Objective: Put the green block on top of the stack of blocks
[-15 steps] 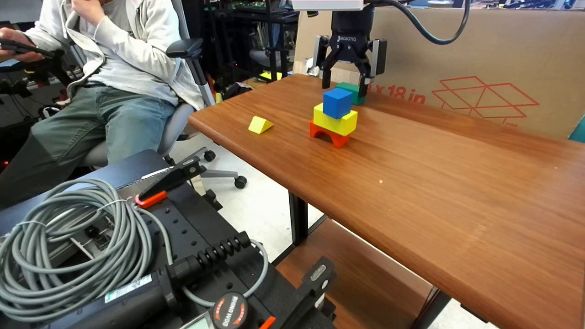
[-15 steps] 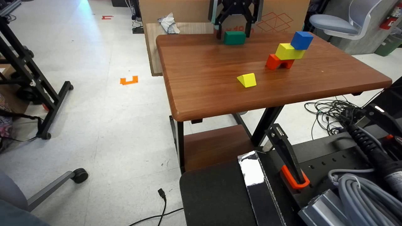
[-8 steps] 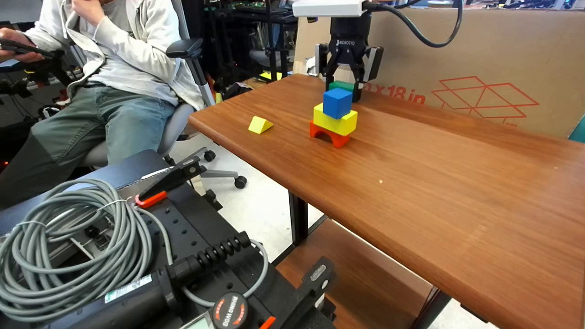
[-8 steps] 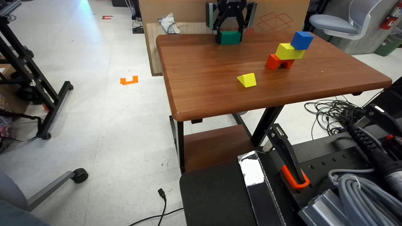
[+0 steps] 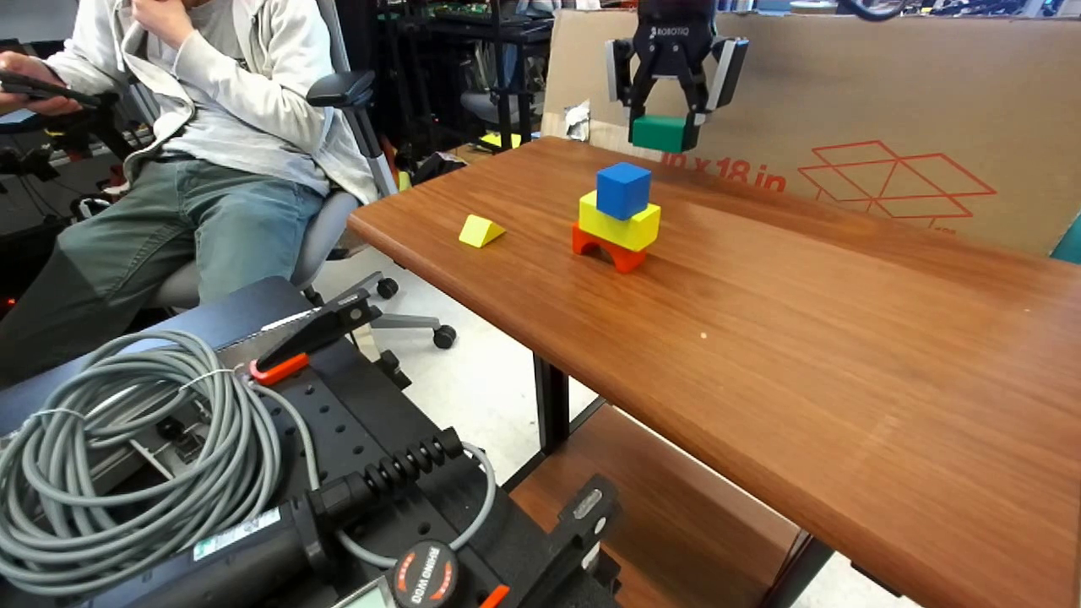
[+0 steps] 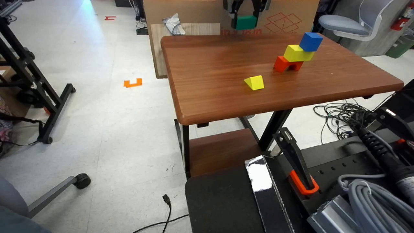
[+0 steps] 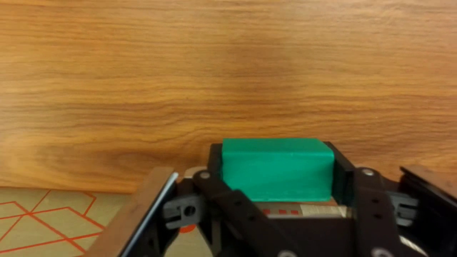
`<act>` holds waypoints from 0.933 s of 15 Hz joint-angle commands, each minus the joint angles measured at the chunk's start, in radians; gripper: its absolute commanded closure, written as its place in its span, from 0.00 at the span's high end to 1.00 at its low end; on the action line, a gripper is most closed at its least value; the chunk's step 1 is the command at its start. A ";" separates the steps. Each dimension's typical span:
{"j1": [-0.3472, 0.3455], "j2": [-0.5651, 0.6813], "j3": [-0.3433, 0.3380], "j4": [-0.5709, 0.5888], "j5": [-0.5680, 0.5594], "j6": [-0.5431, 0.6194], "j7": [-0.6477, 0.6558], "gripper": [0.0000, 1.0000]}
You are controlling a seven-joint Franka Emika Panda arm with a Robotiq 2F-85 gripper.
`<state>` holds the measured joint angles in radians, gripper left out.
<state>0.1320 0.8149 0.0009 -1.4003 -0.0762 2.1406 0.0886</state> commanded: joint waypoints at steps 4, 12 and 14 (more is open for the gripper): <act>-0.069 -0.366 0.009 -0.355 0.008 0.063 -0.074 0.42; -0.098 -0.665 0.013 -0.662 0.067 0.056 -0.071 0.42; -0.098 -0.705 0.008 -0.720 0.084 0.079 -0.052 0.42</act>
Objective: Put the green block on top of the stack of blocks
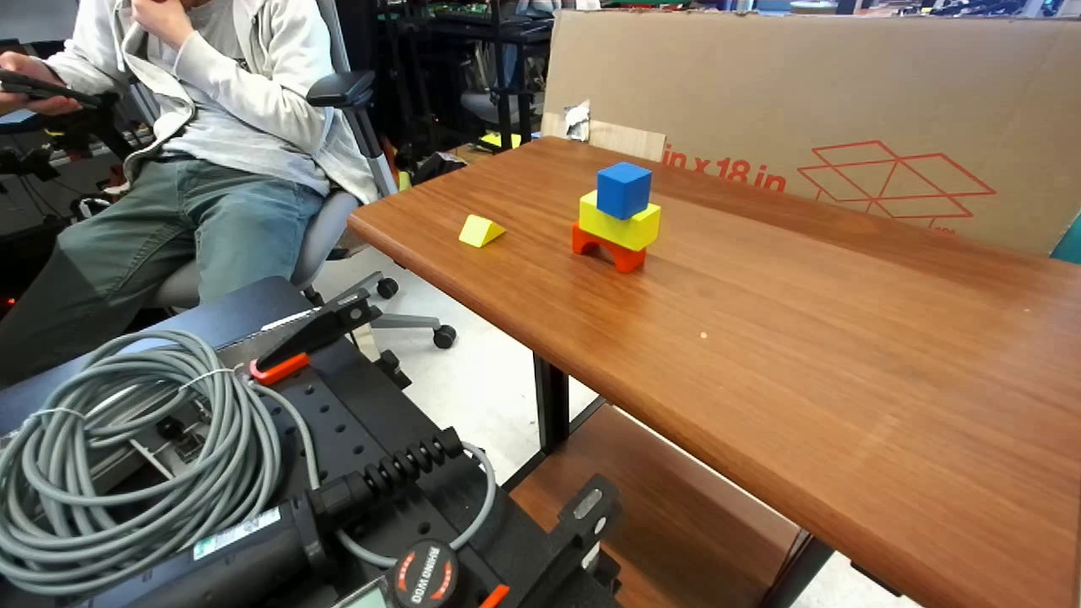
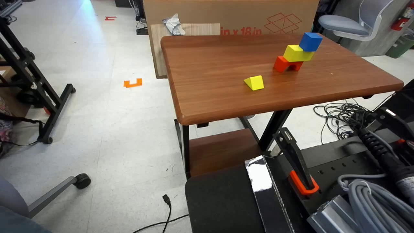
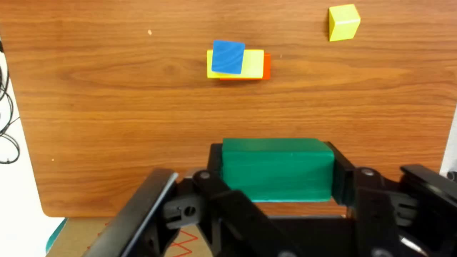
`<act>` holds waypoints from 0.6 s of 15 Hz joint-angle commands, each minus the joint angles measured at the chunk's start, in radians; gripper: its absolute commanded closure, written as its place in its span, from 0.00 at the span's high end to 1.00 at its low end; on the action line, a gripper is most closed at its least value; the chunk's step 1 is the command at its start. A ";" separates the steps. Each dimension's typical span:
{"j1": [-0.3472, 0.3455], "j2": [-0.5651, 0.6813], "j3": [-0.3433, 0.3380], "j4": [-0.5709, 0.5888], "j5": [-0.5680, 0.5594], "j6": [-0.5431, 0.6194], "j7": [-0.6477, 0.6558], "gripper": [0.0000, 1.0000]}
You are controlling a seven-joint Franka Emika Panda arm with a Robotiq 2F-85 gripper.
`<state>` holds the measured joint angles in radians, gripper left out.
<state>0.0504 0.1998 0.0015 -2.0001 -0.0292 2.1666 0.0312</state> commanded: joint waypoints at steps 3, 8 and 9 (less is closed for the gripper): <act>-0.016 -0.122 0.005 -0.180 0.048 0.084 0.027 0.42; -0.020 -0.106 -0.005 -0.216 0.025 0.110 0.091 0.42; -0.023 -0.101 -0.006 -0.219 0.024 0.108 0.098 0.42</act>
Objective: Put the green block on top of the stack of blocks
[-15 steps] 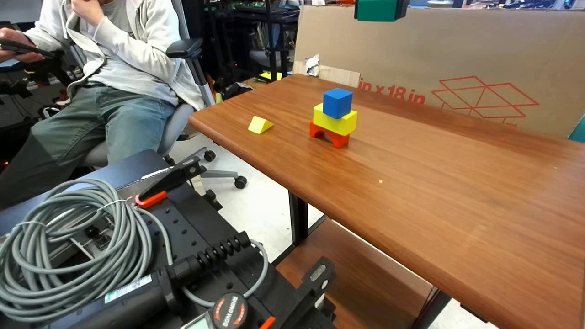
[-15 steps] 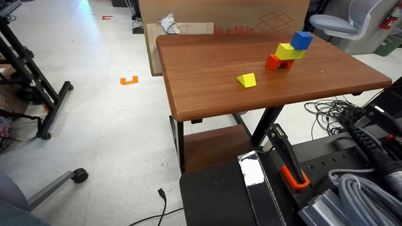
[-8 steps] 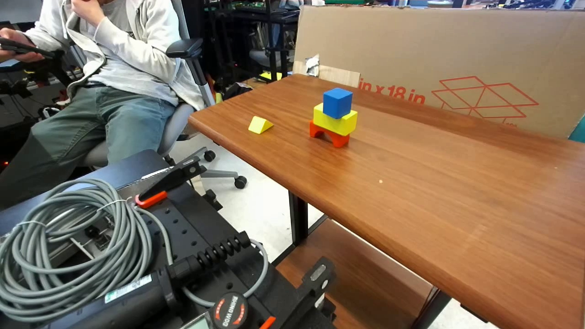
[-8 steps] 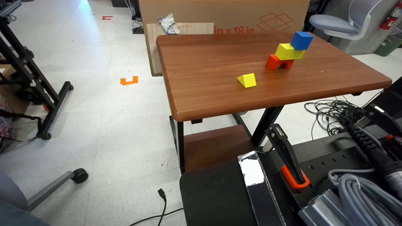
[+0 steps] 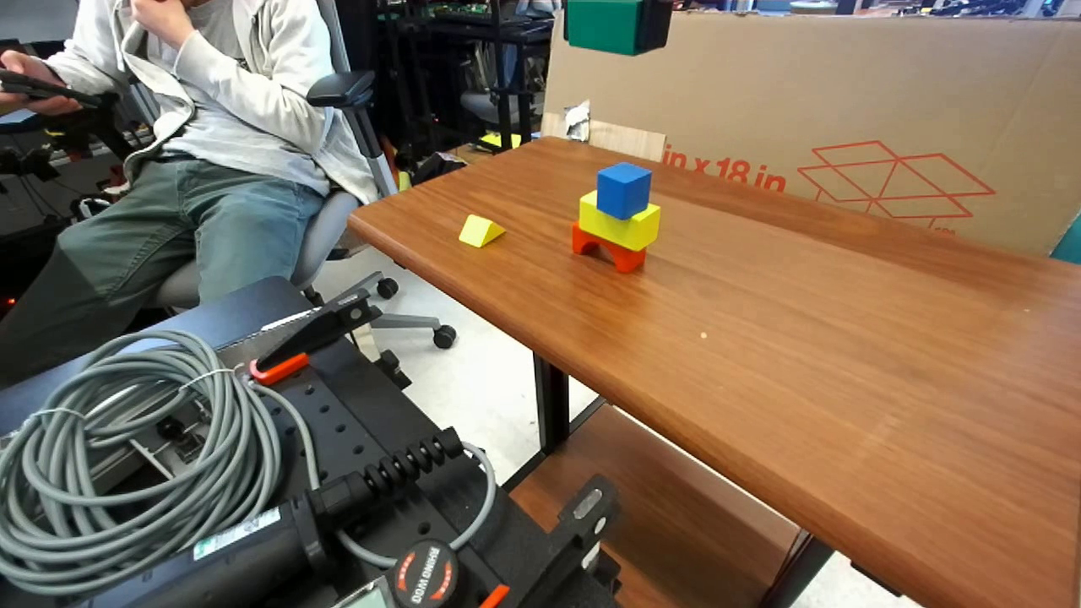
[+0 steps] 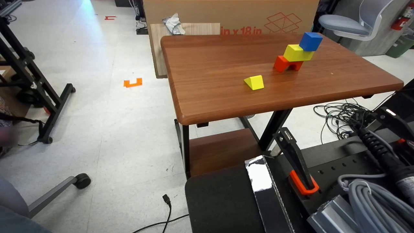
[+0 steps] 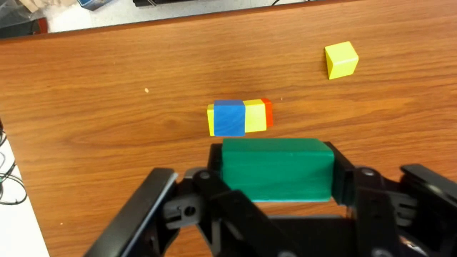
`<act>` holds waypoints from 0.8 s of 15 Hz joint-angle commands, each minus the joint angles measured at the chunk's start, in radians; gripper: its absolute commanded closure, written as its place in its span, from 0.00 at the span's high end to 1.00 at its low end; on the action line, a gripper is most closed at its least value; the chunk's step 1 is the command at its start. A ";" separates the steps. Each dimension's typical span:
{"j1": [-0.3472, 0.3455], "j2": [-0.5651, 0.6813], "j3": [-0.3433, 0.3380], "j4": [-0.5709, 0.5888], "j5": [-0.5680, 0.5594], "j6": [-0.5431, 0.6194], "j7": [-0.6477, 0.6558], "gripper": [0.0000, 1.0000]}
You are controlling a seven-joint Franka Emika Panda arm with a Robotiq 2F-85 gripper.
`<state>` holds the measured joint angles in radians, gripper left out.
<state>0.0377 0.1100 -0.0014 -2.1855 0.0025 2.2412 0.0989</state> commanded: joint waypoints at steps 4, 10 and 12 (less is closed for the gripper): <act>-0.019 0.001 -0.012 -0.042 -0.012 0.033 0.055 0.42; -0.017 0.030 -0.022 -0.052 -0.041 0.052 0.089 0.42; -0.017 0.045 -0.022 -0.054 -0.048 0.075 0.088 0.42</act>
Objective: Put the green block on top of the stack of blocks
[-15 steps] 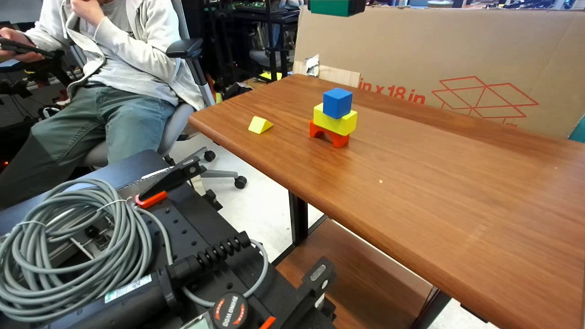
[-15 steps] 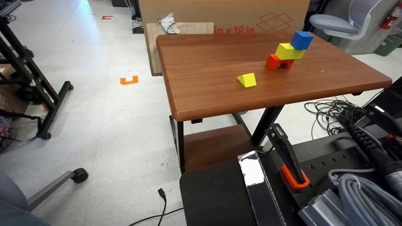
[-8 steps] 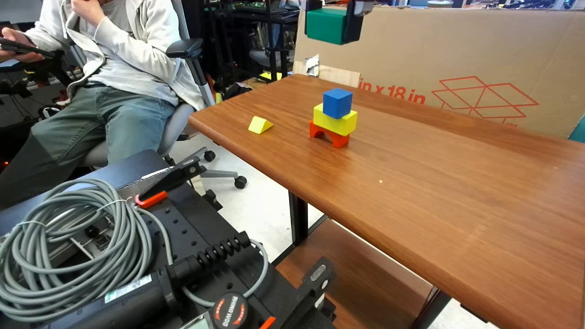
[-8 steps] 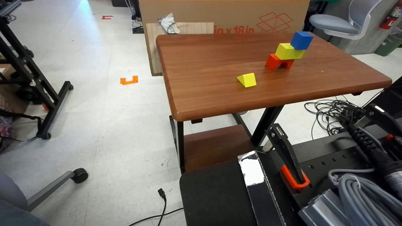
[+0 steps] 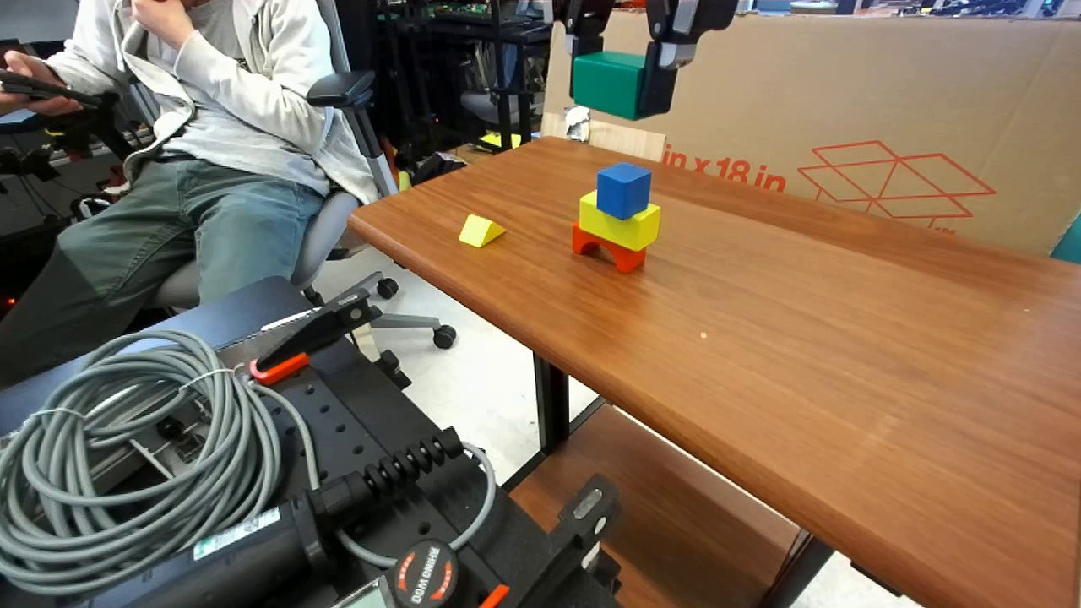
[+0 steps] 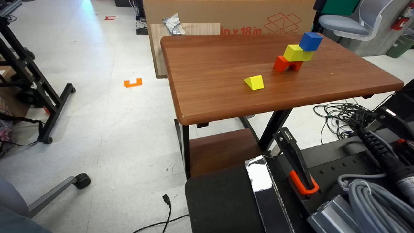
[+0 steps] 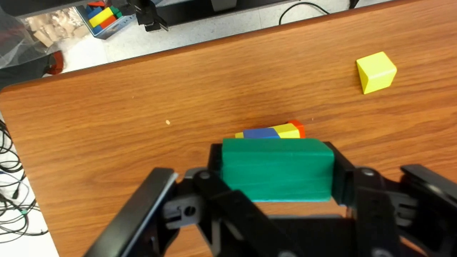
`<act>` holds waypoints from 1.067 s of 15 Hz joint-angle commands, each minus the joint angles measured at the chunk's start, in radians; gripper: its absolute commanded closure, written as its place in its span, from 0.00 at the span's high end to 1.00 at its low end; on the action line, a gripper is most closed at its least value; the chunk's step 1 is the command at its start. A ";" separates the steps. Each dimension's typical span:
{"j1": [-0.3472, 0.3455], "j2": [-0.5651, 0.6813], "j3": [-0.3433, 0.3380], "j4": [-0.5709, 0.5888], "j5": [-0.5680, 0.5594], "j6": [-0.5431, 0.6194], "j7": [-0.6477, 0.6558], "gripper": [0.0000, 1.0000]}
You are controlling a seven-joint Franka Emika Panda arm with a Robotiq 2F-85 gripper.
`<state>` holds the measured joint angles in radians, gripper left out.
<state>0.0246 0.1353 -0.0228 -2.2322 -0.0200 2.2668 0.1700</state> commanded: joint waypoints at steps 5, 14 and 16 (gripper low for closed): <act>-0.004 0.055 -0.004 -0.011 -0.036 0.122 0.010 0.42; 0.001 0.081 -0.005 -0.011 -0.034 0.163 0.011 0.42; 0.002 0.084 -0.005 -0.009 -0.034 0.161 0.012 0.42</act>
<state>0.0246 0.2166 -0.0246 -2.2350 -0.0406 2.3972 0.1741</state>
